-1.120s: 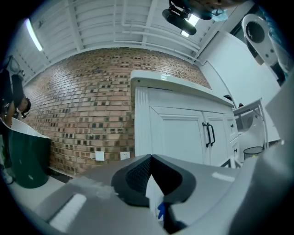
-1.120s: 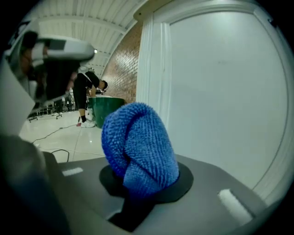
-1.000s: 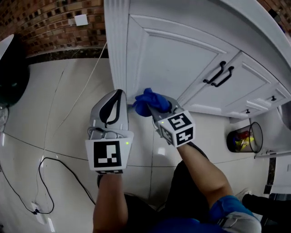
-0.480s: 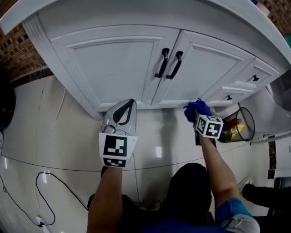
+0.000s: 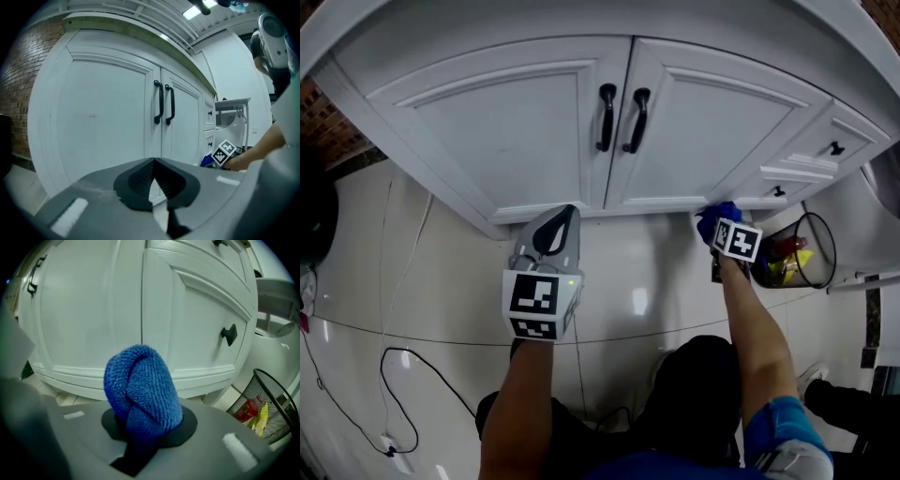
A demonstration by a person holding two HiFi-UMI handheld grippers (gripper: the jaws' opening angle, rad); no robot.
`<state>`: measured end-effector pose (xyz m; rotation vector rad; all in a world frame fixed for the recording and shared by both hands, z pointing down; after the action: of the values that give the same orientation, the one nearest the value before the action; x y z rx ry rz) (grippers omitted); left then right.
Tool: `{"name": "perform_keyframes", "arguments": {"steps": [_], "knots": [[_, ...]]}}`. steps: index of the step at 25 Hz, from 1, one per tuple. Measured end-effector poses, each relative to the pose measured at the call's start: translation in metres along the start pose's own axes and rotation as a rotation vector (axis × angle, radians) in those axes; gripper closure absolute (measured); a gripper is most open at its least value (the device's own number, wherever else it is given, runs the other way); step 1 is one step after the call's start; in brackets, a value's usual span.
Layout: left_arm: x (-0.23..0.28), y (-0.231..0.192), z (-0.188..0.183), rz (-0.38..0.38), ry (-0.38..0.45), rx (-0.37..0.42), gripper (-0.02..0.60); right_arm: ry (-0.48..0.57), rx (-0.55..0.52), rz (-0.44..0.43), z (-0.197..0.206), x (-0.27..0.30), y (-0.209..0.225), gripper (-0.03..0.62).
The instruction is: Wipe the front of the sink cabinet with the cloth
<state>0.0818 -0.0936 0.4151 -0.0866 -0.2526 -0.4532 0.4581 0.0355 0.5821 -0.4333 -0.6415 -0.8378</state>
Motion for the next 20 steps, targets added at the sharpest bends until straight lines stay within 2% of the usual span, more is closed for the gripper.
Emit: {"name": "perform_keyframes", "arguments": {"steps": [4,9,14,20], "knots": [[-0.016,-0.013,0.000,-0.036,0.009,-0.008,0.578,-0.005,-0.037,-0.025,0.005,-0.003,-0.022,0.520],[-0.040,-0.028,-0.003,-0.056,0.030,-0.002,0.578,0.000,-0.120,-0.092,0.005,-0.017,-0.070,0.520],[-0.079,-0.050,-0.008,-0.097,0.063,-0.002,0.578,0.017,-0.180,-0.178,0.000,-0.035,-0.134,0.520],[-0.137,-0.082,-0.010,-0.193,0.106,-0.043,0.578,0.028,-0.235,-0.277,-0.002,-0.051,-0.223,0.520]]}}
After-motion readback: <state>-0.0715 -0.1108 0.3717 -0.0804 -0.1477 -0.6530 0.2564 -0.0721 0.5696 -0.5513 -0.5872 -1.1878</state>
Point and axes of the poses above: the fingertips, and each gripper's own axes: x forward along the fingers, y to its right, z out of its underside, the point moved 5 cm from there along -x, backward along the fingers, and after that the axes turned 7 degrees about z, right-handed, at the moved point
